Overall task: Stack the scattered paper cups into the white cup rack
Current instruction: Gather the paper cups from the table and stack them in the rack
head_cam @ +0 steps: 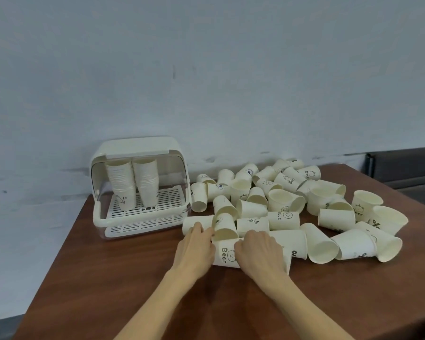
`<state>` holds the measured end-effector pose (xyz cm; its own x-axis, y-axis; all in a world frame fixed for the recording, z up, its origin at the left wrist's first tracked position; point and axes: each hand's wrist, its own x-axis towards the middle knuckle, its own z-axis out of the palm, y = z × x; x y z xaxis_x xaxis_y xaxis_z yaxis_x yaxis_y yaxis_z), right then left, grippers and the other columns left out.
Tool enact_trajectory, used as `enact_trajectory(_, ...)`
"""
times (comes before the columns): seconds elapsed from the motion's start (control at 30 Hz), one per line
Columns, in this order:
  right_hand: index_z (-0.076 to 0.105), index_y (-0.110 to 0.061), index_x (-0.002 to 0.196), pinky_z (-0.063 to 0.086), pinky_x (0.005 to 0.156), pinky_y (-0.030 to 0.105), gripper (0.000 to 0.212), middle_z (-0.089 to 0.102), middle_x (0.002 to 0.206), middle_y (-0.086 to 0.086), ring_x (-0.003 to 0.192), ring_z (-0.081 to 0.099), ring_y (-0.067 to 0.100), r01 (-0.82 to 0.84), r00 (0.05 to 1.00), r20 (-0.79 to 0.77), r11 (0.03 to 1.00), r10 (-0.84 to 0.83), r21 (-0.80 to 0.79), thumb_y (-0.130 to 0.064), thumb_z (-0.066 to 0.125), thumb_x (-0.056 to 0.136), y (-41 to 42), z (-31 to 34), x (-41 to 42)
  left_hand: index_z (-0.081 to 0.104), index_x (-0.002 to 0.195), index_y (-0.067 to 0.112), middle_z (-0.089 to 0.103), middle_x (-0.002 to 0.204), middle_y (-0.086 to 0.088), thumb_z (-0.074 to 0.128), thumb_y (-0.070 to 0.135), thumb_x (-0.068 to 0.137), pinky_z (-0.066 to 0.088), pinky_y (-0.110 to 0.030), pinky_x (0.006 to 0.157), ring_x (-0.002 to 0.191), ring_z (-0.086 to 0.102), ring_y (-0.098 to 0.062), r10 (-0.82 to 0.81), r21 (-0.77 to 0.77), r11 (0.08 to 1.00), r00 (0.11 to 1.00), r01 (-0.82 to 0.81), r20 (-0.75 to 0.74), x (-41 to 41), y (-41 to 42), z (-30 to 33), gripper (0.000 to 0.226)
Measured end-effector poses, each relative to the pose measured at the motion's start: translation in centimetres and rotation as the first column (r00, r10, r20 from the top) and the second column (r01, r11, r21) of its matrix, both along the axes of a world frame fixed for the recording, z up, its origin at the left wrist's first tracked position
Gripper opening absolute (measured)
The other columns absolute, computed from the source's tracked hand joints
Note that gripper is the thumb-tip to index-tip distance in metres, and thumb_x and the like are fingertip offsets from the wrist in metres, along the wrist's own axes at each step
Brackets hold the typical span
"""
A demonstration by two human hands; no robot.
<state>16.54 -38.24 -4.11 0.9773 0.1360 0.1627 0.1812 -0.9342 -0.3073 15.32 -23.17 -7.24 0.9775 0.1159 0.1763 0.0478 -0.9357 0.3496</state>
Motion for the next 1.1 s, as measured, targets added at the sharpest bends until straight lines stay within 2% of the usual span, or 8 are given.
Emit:
enact_trajectory(0.17,0.037,-0.018,0.064,0.034,0.061,0.031,0.028,0.046,0.077,0.0,0.076,0.048,0.025,-0.017,0.999,-0.044,0.999,0.018,0.03,-0.027,0.044,0.09,0.7,0.1,-0.1,0.045,0.132,0.022,0.044,0.114,-0.002,0.039,0.015,0.093,0.048,-0.034,0.072,0.102,0.051,-0.022,-0.01,0.06,0.998,1.0,0.009,0.016,0.2,0.4,0.3,0.039)
enact_trajectory(0.3,0.035,-0.018,0.064,0.032,0.059,0.031,0.028,0.046,0.077,0.0,0.073,0.043,0.023,-0.039,0.995,-0.086,0.997,0.044,0.06,-0.024,0.043,0.09,1.1,0.4,-0.2,0.036,0.139,0.025,0.043,0.117,-0.006,0.041,0.009,0.092,0.042,-0.034,0.066,0.109,0.046,-0.026,-0.022,0.185,0.983,1.0,0.021,0.004,0.8,0.7,0.7,0.05)
enact_trajectory(0.47,0.036,-0.014,0.063,0.032,0.057,0.031,0.026,0.042,0.067,0.0,0.071,0.045,0.026,-0.083,0.984,-0.145,0.986,0.104,0.146,-0.02,0.044,0.087,1.6,0.5,0.3,0.03,0.143,0.025,0.046,0.119,-0.009,0.046,-0.002,0.086,0.041,-0.036,0.071,0.111,0.047,-0.028,-0.033,0.364,0.93,0.998,0.051,-0.057,1.8,0.8,1.7,0.065)
enact_trajectory(0.7,0.035,-0.015,0.061,0.031,0.059,0.031,0.026,0.043,0.068,0.003,0.07,0.043,0.027,-0.133,0.975,-0.162,0.982,0.154,0.134,-0.02,0.045,0.085,2.3,0.8,0.8,0.041,0.134,0.007,0.051,0.121,-0.015,0.044,0.002,0.093,0.039,-0.036,0.073,0.108,0.053,-0.032,-0.056,0.643,0.753,0.988,0.136,-0.144,2.9,0.5,2.8,0.042)
enact_trajectory(0.8,0.036,-0.016,0.065,0.032,0.062,0.03,0.023,0.046,0.076,0.005,0.072,0.043,0.027,-0.139,0.977,-0.149,0.984,0.154,0.108,-0.021,0.043,0.086,2.5,0.7,1.0,0.046,0.127,0.004,0.054,0.119,-0.016,0.045,-0.002,0.09,0.039,-0.036,0.074,0.108,0.054,-0.033,-0.048,0.641,0.756,0.987,0.135,-0.15,2.8,0.8,3.3,0.037)
enact_trajectory(0.93,0.049,-0.013,0.063,0.041,0.063,0.034,0.016,0.055,0.069,0.005,0.072,0.052,0.029,-0.16,0.979,-0.103,0.975,0.177,0.153,-0.019,0.044,0.077,2.9,1.3,1.5,0.05,0.119,0.006,0.055,0.118,-0.014,0.052,-0.004,0.087,0.041,-0.034,0.072,0.106,0.057,-0.03,-0.044,0.619,0.78,0.994,0.095,-0.098,2.4,1.5,4.1,0.033)
enact_trajectory(1.0,0.064,-0.011,0.072,0.05,0.068,0.035,0.019,0.065,0.073,0.006,0.076,0.059,0.028,-0.151,0.984,-0.058,0.961,0.169,0.232,-0.021,0.048,0.073,3.1,2.1,1.8,0.052,0.119,0.009,0.054,0.119,-0.012,0.049,0.005,0.092,0.041,-0.034,0.072,0.107,0.057,-0.03,-0.032,0.58,0.812,0.998,0.06,-0.058,2.2,2.0,4.8,0.027)
enact_trajectory(1.1,0.068,-0.009,0.076,0.051,0.067,0.035,0.021,0.067,0.072,0.007,0.075,0.061,0.025,-0.158,0.987,0.037,0.946,0.154,0.284,-0.023,0.054,0.073,3.5,3.5,2.5,0.053,0.118,0.014,0.056,0.115,-0.009,0.048,0.022,0.096,0.039,-0.035,0.07,0.104,0.058,-0.029,-0.014,0.511,0.859,1.0,0.012,0.0,2.2,2.8,5.6,0.024)
